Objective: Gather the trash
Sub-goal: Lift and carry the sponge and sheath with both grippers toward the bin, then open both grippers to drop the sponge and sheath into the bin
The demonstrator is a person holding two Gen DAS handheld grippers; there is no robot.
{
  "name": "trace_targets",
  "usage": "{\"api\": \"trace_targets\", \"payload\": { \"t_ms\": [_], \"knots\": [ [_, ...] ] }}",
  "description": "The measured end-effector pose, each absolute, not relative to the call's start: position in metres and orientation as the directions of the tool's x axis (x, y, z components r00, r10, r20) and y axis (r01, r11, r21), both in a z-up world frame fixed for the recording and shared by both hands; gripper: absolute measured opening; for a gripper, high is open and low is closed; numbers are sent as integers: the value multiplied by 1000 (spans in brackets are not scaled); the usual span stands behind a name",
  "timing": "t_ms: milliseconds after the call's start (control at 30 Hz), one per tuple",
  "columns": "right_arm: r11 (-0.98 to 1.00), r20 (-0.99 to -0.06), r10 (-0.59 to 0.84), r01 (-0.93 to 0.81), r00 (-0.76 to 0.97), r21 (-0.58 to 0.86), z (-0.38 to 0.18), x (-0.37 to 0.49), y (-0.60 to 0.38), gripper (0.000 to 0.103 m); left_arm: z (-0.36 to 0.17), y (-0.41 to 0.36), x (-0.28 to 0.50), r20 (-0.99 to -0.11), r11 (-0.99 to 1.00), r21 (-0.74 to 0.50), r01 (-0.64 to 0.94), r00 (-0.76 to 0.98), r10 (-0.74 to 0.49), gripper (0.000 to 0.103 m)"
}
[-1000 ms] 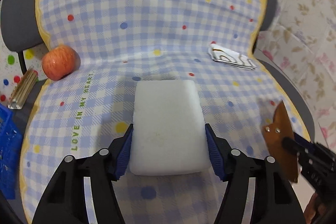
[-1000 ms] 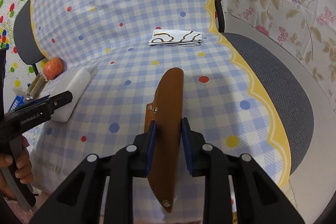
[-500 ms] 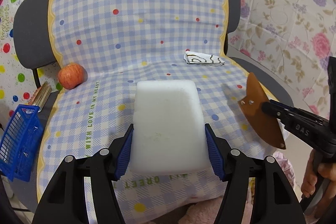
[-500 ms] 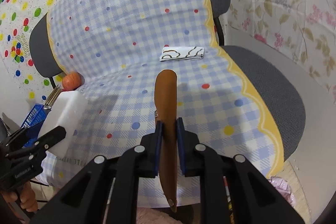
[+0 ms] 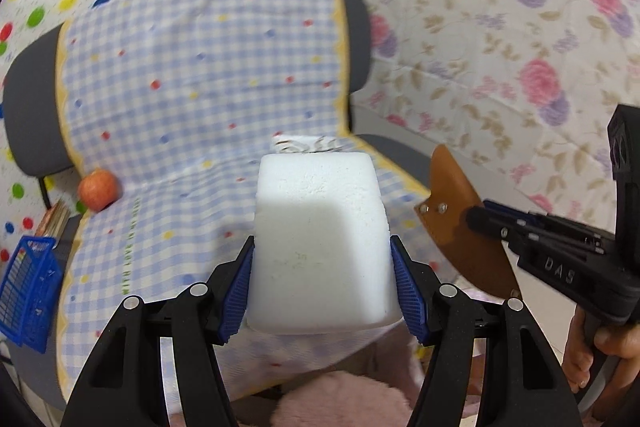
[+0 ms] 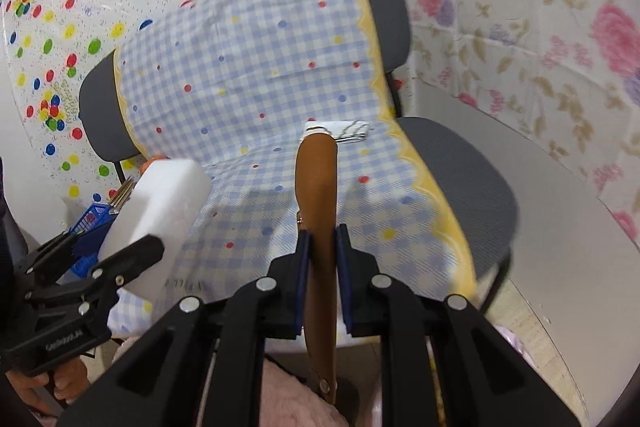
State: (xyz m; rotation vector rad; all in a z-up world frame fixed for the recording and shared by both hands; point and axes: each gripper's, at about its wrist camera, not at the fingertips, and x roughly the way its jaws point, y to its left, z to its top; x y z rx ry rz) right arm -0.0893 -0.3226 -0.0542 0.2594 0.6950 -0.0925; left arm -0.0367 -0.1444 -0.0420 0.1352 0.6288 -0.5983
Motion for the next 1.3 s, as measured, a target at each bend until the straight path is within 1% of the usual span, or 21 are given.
{"api": "trace_targets", "payload": {
  "t_ms": [100, 367, 533, 733, 833, 867, 900, 933, 967, 1067, 1200, 1300],
  "knots": [
    [958, -650, -39, 214, 759, 193, -57, -119, -333, 14, -48, -165, -54, -583, 792, -59, 608, 623, -522, 64],
    [913, -701, -158, 373, 696, 164, -87, -192, -377, 14, -96, -237, -100, -631, 664, -58, 746, 488, -603, 64],
    [874, -729, -195, 453, 656, 173, -106, -225, -400, 14, -126, -272, -122, -664, 583, -63, 810, 402, -630, 64],
    [836, -749, -219, 517, 625, 186, -124, -246, -423, 14, -145, -295, -125, -694, 534, -95, 840, 328, -641, 64],
    [823, -755, -221, 534, 618, 196, -132, -247, -433, 16, -149, -302, -123, -704, 527, -98, 844, 316, -636, 68],
    [818, -760, -220, 540, 611, 197, -136, -246, -437, 16, -150, -304, -122, -706, 530, -99, 843, 316, -634, 71],
    [813, -767, -217, 547, 603, 201, -141, -245, -439, 17, -152, -304, -122, -708, 533, -100, 840, 316, -632, 79],
    [807, -771, -217, 555, 599, 204, -144, -245, -441, 20, -152, -304, -120, -711, 538, -101, 837, 318, -627, 82],
    [800, -773, -221, 564, 594, 204, -146, -246, -442, 21, -153, -303, -120, -714, 544, -99, 833, 321, -623, 86],
    [793, -773, -227, 573, 592, 206, -146, -249, -444, 21, -153, -300, -118, -719, 550, -89, 831, 329, -613, 86],
    [789, -769, -234, 579, 595, 208, -141, -252, -443, 28, -148, -294, -118, -716, 562, -83, 823, 343, -608, 86],
    [798, -769, -225, 566, 599, 208, -137, -250, -439, 29, -146, -287, -118, -715, 569, -75, 819, 353, -603, 86]
  ]
}}
